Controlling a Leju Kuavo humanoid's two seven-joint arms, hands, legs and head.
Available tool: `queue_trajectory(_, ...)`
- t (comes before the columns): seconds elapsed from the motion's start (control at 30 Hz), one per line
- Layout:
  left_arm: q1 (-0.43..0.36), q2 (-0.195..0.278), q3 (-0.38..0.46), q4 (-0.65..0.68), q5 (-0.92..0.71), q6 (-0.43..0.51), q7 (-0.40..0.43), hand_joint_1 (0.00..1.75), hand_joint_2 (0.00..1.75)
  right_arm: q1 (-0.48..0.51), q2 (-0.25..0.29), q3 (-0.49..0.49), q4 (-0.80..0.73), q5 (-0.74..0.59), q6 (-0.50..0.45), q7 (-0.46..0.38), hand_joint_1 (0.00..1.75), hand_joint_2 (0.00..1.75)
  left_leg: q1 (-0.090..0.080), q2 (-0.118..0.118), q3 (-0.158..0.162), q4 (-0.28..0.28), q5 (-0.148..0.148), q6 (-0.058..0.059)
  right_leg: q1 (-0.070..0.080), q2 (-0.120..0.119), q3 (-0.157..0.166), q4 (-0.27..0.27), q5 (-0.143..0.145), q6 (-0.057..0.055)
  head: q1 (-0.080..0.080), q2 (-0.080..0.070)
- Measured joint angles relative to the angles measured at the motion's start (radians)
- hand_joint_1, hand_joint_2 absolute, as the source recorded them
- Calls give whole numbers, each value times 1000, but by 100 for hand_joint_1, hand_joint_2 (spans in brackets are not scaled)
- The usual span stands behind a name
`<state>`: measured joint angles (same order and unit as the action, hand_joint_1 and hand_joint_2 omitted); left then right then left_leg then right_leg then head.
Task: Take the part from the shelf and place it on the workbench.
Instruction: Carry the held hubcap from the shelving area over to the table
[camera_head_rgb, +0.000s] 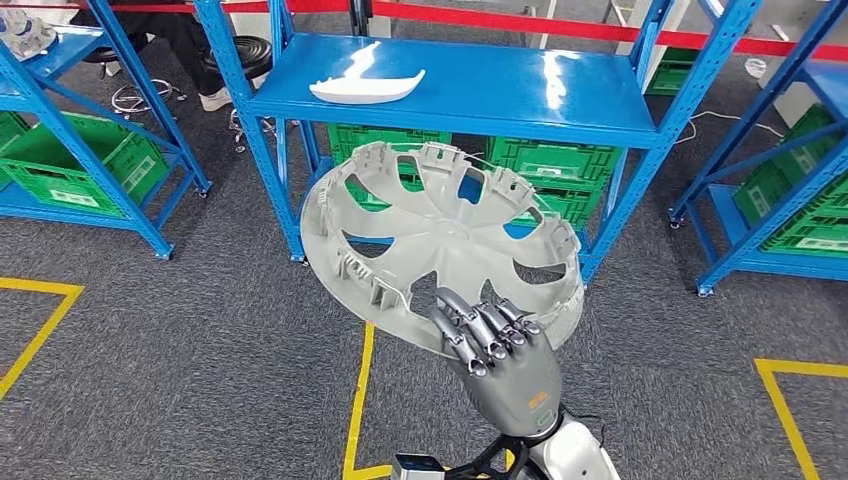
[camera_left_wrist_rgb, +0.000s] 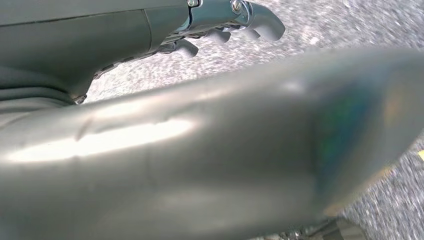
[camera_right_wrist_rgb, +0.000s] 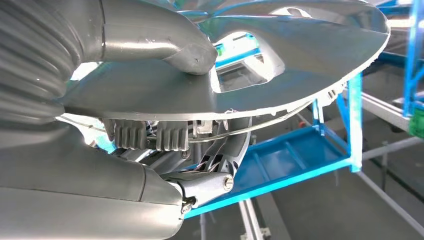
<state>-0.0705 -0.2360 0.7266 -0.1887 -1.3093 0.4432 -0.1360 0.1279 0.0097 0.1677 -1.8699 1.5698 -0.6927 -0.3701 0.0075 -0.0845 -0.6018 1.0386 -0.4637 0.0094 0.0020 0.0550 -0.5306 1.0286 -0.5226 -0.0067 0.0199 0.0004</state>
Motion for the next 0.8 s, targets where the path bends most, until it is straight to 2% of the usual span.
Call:
queue_trajectory(0.03,-1,-1,0,0,0,3,1,0,0,0,0,1,0,0,0,-1,175,175,2,-8,-5,-1,5,-7,2,3,3,-12,-2,-2,1,0)
queue_trajectory(0.1,1,0,0,0,0,6,5,0,0,-2,0,4,0,0,0,0,175,175,5,-21,-12,-4,12,-20,2,-16,2,-21,8,-6,3,0)
queue_trajectory(0.13,2,0,0,0,-1,10,7,0,0,-5,0,6,1,0,0,2,175,175,3,-12,-18,3,7,-25,-1,-26,2,-27,14,-11,2,0)
queue_trajectory(0.17,3,0,0,0,-3,16,10,0,0,-7,0,8,3,0,0,6,175,175,2,7,-30,25,-9,-30,-5,-38,2,-33,21,-15,-1,0)
queue_trajectory(0.23,1,1,0,0,-10,34,17,0,0,-12,0,12,10,1,0,15,175,175,1,54,-77,129,-73,-39,-7,-63,0,-38,26,-20,-7,0)
queue_trajectory(0.27,0,2,0,0,-12,42,21,0,0,-15,-1,16,16,1,0,21,175,175,2,67,-103,193,-105,-44,-7,-77,-3,-37,27,-21,-8,0)
queue_trajectory(0.3,0,3,0,0,-12,48,25,0,0,-19,-1,21,22,1,0,25,175,175,4,73,-120,240,-124,-49,-7,-90,-5,-36,26,-21,-8,0)
queue_trajectory(0.33,1,4,0,0,-12,52,28,0,0,-24,-1,27,29,1,0,29,175,175,5,76,-122,257,-125,-52,-7,-102,-7,-34,26,-21,-8,0)
queue_trajectory(0.37,2,5,0,0,-12,54,30,0,0,-29,-2,34,37,1,0,33,175,175,7,81,-103,234,-107,-55,-8,-114,-9,-30,26,-19,-8,0)
queue_trajectory(0.4,2,5,0,0,-12,55,30,0,0,-35,-2,39,43,1,0,35,175,175,8,93,-67,176,-79,-57,-9,-125,-10,-26,24,-17,-8,0)
queue_trajectory(0.43,1,6,0,0,-12,55,30,0,0,-42,-3,45,49,1,0,38,175,175,7,116,-28,108,-57,-57,-8,-135,-11,-21,21,-12,-8,0)
queue_trajectory(0.47,0,6,0,0,-12,55,30,0,0,-48,-4,49,54,1,0,40,175,175,7,134,4,49,-40,-51,-6,-145,-13,-14,17,-7,-8,0)
queue_trajectory(0.5,-1,5,0,0,-11,55,29,0,0,-55,-5,52,59,1,0,43,175,175,5,146,22,13,-32,-43,-2,-153,-14,-10,15,-1,-8,0)
queue_trajectory(0.53,-1,5,0,0,-11,54,28,0,0,-60,-6,55,62,1,1,47,175,175,3,149,25,2,-33,-34,1,-161,-15,-7,14,4,-7,0)
queue_trajectory(0.6,1,5,0,0,-16,49,28,0,0,-64,-8,61,65,-2,1,57,175,175,2,126,19,3,-27,-16,2,-175,-16,-6,13,14,-6,0)
queue_trajectory(0.63,3,5,0,0,-26,44,28,0,0,-63,-9,65,66,-5,1,63,175,175,3,116,16,1,-24,-10,0,-167,-17,-1,7,20,-6,0)
queue_trajectory(0.7,3,4,-4,0,-54,29,29,0,0,-56,-11,72,67,-7,0,68,175,175,6,95,12,-1,-18,1,-7,-118,-42,60,-37,30,-4,0)
queue_trajectory(0.73,3,4,-6,0,-64,23,32,0,0,-49,-12,75,70,-6,0,69,175,175,6,84,8,-1,-16,5,-9,-89,-69,121,-72,32,-3,0)
queue_trajectory(0.77,2,4,-9,0,-69,18,37,0,0,-41,-15,78,72,-4,0,70,175,175,6,72,5,-1,-14,8,-10,-72,-102,190,-104,34,-2,0)
queue_trajectory(0.8,3,4,-11,0,-67,16,43,0,0,-33,-17,80,76,-1,0,71,175,175,5,60,3,0,-12,9,-10,-64,-129,247,-123,34,-2,0)
